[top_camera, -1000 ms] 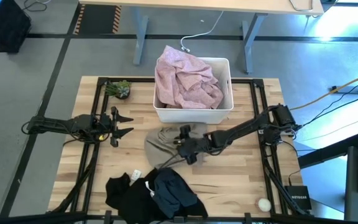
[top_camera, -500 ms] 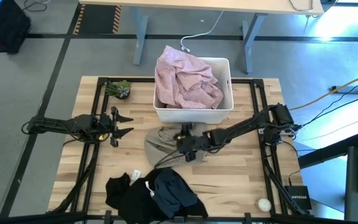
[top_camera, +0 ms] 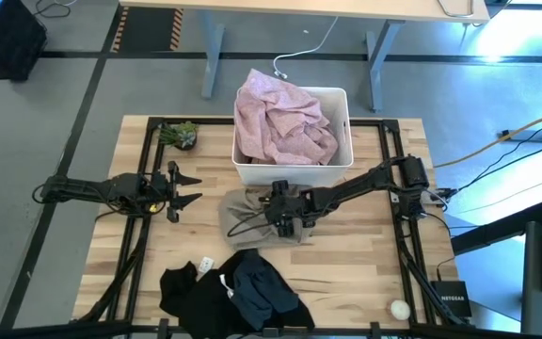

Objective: Sort clothes
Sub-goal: Put the gray shorts into the white laundry bin

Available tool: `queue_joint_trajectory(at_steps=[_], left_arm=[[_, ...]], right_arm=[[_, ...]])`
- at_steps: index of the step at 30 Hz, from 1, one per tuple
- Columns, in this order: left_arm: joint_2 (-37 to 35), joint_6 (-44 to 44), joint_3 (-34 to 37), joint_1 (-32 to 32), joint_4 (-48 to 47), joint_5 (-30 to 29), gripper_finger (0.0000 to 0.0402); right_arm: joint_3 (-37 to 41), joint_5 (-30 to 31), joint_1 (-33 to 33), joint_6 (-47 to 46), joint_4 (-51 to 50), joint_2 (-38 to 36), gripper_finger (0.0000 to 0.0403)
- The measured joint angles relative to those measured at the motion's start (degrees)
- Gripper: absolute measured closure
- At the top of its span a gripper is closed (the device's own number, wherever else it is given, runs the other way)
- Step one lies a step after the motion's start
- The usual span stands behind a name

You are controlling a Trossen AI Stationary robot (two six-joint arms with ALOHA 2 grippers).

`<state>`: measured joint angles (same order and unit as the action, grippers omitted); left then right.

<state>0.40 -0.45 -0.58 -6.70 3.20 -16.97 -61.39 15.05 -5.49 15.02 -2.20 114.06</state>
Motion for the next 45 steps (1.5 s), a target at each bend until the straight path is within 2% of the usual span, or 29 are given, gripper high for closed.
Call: queue_joint_trajectory(at_steps=[3, 5, 12, 14, 20, 25, 32, 38, 45], left_arm=[[0.0, 0.0, 0.0, 0.0, 0.0, 0.0, 0.0204], [0.0, 0.0, 0.0, 0.0, 0.0, 0.0, 0.0204], [0.0, 0.0, 0.0, 0.0, 0.0, 0.0, 0.0204], [0.0, 0.0, 0.0, 0.0, 0.0, 0.0, 0.0204], [0.0, 0.0, 0.0, 0.0, 0.0, 0.0, 0.0204], [0.0, 0.0, 0.0, 0.0, 0.0, 0.0, 0.0204], [0.0, 0.0, 0.0, 0.0, 0.0, 0.0, 0.0204], [0.0, 0.0, 0.0, 0.0, 0.0, 0.0, 0.0204], [0.0, 0.1, 0.0, 0.0, 0.0, 0.0, 0.0204]], right_arm=[[0.0, -1.5, -0.1, 0.4, 0.0, 0.1, 0.0175], [-0.1, -1.7, -0.1, 1.1, -0.4, 0.2, 0.0202], [-0.1, -0.9, -0.2, 3.1, 0.0, 0.3, 0.0353], [0.0, -0.2, -0.2, 3.6, 0.8, 0.3, 0.0381], [0.0, 0.6, -0.2, 4.9, 2.2, 0.3, 0.0363], [0.0, 0.7, -0.2, 5.9, 2.3, 0.3, 0.0381], [0.3, -1.0, -1.0, 7.7, 2.4, -1.9, 0.0381], [0.4, -1.2, -3.3, 6.4, 3.2, -7.9, 0.0381], [0.3, 3.8, -6.6, 6.3, 3.8, -18.0, 0.0382]])
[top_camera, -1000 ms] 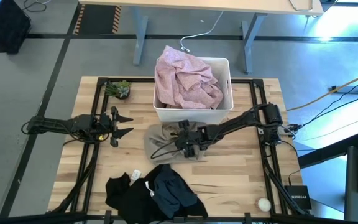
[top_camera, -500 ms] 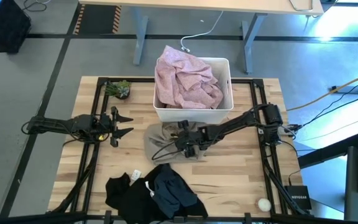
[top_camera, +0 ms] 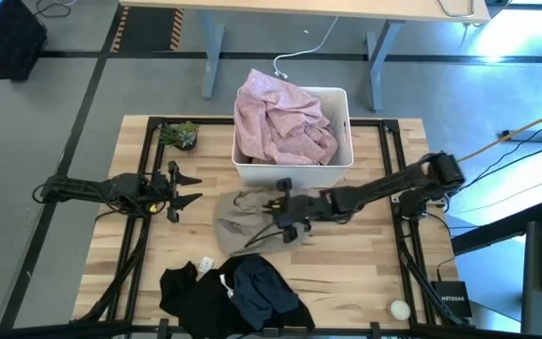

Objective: Sort clothes
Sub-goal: Put the gray shorts into the white laundry bin

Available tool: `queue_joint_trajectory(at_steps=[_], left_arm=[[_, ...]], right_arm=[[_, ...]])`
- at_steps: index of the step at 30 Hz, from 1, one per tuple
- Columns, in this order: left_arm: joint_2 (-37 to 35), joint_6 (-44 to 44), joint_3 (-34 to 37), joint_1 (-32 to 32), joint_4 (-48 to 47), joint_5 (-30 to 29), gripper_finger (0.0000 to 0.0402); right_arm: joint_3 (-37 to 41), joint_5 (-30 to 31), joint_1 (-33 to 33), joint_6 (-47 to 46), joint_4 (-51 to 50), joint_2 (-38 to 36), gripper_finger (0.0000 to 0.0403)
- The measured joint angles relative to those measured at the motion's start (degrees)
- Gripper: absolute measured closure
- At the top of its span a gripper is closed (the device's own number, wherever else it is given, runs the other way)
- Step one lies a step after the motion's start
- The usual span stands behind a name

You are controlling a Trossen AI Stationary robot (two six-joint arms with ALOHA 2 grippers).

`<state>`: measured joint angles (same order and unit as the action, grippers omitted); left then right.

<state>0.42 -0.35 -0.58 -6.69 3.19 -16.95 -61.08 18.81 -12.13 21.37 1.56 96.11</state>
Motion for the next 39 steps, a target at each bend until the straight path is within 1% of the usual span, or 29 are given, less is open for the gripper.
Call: queue_joint_trajectory(at_steps=[7, 11, 14, 18, 22, 25, 27, 29, 33, 36, 39], left_arm=[[0.0, 0.1, 0.0, 0.0, 0.1, 0.0, 0.0204], [0.0, 0.0, 0.0, 0.0, 0.0, 0.0, 0.0204], [0.0, 0.1, 0.0, 0.0, 0.1, 0.0, 0.0204], [0.0, 0.3, 0.0, 0.0, 0.0, 0.0, 0.0204], [0.0, 0.3, 0.0, 0.0, 0.0, 0.0, 0.0204], [0.0, 0.3, 0.0, 0.0, 0.0, 0.0, 0.0204], [0.0, 0.1, 0.0, 0.0, 0.1, 0.0, 0.0204], [0.0, 0.0, 0.0, 0.0, 0.0, 0.0, 0.0204], [0.0, 0.1, 0.0, 0.0, 0.0, 0.0, 0.0204], [0.0, 0.2, 0.0, 0.0, 0.3, 0.0, 0.0204], [0.0, 0.1, 0.0, 0.0, 0.4, 0.0, 0.0204]], right_arm=[[-0.6, 2.2, 0.4, 3.1, 1.7, -14.5, 0.0382], [-4.5, 2.9, 2.4, 5.9, 4.2, -21.0, 0.0382], [-9.4, 3.1, 4.8, 9.4, 5.9, -23.4, 0.0381], [-18.0, 3.0, 9.2, 12.1, 5.9, -23.8, 0.0378], [-25.9, 1.6, 14.2, 15.3, 5.9, -23.2, 0.0382], [-29.7, 1.6, 17.9, 16.1, 5.6, -23.0, 0.0381], [-30.7, 2.8, 20.4, 16.1, 3.9, -23.0, 0.0378], [-30.9, 3.8, 22.7, 15.2, 0.8, -22.9, 0.0378], [-30.8, 2.9, 28.2, 10.3, -9.9, -21.6, 0.0382], [-30.8, 2.4, 33.1, 6.3, -18.1, -18.9, 0.0381], [-30.8, 0.1, 37.5, 2.4, -25.7, -15.3, 0.0379]])
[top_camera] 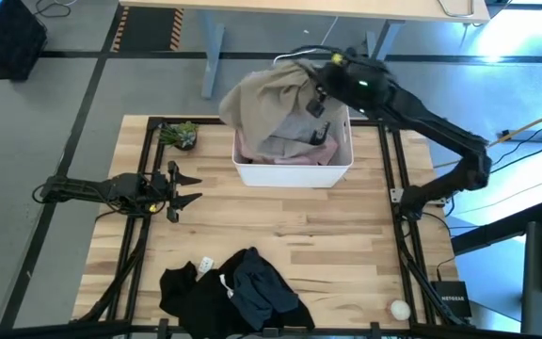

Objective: Sort clothes
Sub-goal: Put the gray shorts into the white laundry bin

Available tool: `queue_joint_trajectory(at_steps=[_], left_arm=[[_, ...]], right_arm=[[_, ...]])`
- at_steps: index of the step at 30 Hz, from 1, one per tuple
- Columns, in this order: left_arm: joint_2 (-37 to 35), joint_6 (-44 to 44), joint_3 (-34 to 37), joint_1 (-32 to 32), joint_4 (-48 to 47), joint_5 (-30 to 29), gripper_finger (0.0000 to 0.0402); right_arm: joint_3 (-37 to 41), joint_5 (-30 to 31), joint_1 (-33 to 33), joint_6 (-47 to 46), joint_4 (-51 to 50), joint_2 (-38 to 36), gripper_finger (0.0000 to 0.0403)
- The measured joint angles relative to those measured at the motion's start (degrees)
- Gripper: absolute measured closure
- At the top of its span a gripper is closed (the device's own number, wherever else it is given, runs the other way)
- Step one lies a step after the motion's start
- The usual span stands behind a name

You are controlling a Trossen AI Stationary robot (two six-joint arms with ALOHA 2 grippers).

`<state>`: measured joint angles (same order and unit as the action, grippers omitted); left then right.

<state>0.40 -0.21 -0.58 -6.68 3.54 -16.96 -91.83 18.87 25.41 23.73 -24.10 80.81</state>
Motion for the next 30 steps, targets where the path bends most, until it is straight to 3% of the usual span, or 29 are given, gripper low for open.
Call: queue_joint_trajectory(at_steps=[6, 13, 24, 30], left_arm=[[0.0, -0.2, 0.0, 0.0, -0.1, 0.0, 0.0204], [0.0, -0.2, 0.0, 0.0, -0.2, 0.0, 0.0204], [0.0, 0.1, 0.0, 0.0, -0.4, 0.0, 0.0204], [0.0, -0.1, 0.0, 0.0, -0.5, 0.0, 0.0204]], right_arm=[[2.5, -5.3, 5.8, -4.6, -7.5, 8.1, 0.0381], [12.8, -12.1, 7.8, -7.5, -1.9, 13.2, 0.0381], [26.0, -14.0, 9.3, -10.3, 5.7, 19.2, 0.0377], [25.6, -14.4, 10.7, -17.8, 3.2, 19.0, 0.0329]])
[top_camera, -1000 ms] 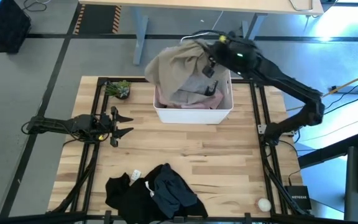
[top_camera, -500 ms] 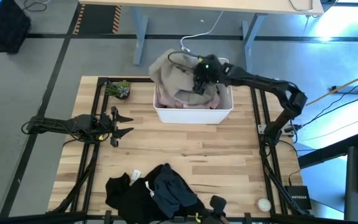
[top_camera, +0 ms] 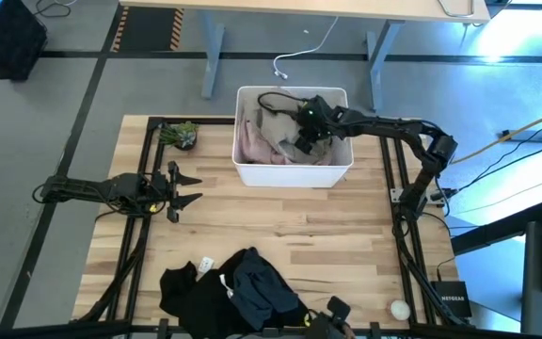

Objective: Sort clothes
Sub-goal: Put the gray shorts into the white laundry bin

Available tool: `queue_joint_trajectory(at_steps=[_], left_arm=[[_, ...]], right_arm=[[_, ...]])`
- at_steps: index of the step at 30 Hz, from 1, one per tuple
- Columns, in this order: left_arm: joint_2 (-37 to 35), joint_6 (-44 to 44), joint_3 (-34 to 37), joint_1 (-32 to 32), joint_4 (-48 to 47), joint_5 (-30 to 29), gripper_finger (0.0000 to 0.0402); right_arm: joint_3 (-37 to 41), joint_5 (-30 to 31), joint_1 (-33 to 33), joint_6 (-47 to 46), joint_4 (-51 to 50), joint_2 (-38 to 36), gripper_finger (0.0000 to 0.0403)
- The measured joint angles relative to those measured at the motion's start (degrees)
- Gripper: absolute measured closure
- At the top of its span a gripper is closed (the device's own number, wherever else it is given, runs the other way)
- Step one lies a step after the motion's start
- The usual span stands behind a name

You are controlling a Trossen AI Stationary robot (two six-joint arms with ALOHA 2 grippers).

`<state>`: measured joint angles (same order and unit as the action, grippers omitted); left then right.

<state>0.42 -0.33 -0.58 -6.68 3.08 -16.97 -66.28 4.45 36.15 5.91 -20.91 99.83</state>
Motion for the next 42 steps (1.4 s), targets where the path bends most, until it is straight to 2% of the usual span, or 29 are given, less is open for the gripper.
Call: queue_joint_trajectory(at_steps=[7, 13, 19, 22, 25, 31, 37, 42], left_arm=[[0.0, 0.0, 0.0, 0.0, -0.1, 0.0, 0.0204], [0.0, 0.0, 0.0, 0.0, -0.1, 0.0, 0.0204], [0.0, 0.3, 0.0, 0.0, -0.1, 0.0, 0.0204], [0.0, 0.3, 0.0, 0.0, -0.1, 0.0, 0.0204], [0.0, 0.3, 0.0, 0.0, -0.1, 0.0, 0.0204], [0.0, 0.3, 0.0, 0.0, -0.1, 0.0, 0.0204], [0.0, -0.4, 0.0, 0.0, -0.1, 0.0, 0.0204], [0.0, -1.2, 0.0, 0.0, -0.2, 0.0, 0.0204]], right_arm=[[-10.7, 0.0, -0.1, 1.7, -16.3, 0.2, 0.0242], [-24.1, 0.3, -0.1, 2.1, -34.0, 0.2, 0.0194], [-38.8, 2.5, -0.1, 2.0, -44.3, 0.2, 0.0174], [-45.0, -1.3, -0.2, 1.6, -45.5, 0.1, 0.0174], [-48.5, -4.3, -0.2, -0.5, -42.1, 0.0, 0.0174], [-44.8, -9.1, -0.8, -3.5, -25.7, 0.4, 0.0174], [-31.2, -8.7, -3.0, -4.2, -9.0, 3.2, 0.0174], [-21.7, -10.6, -5.4, -3.0, -5.6, 9.3, 0.0174]])
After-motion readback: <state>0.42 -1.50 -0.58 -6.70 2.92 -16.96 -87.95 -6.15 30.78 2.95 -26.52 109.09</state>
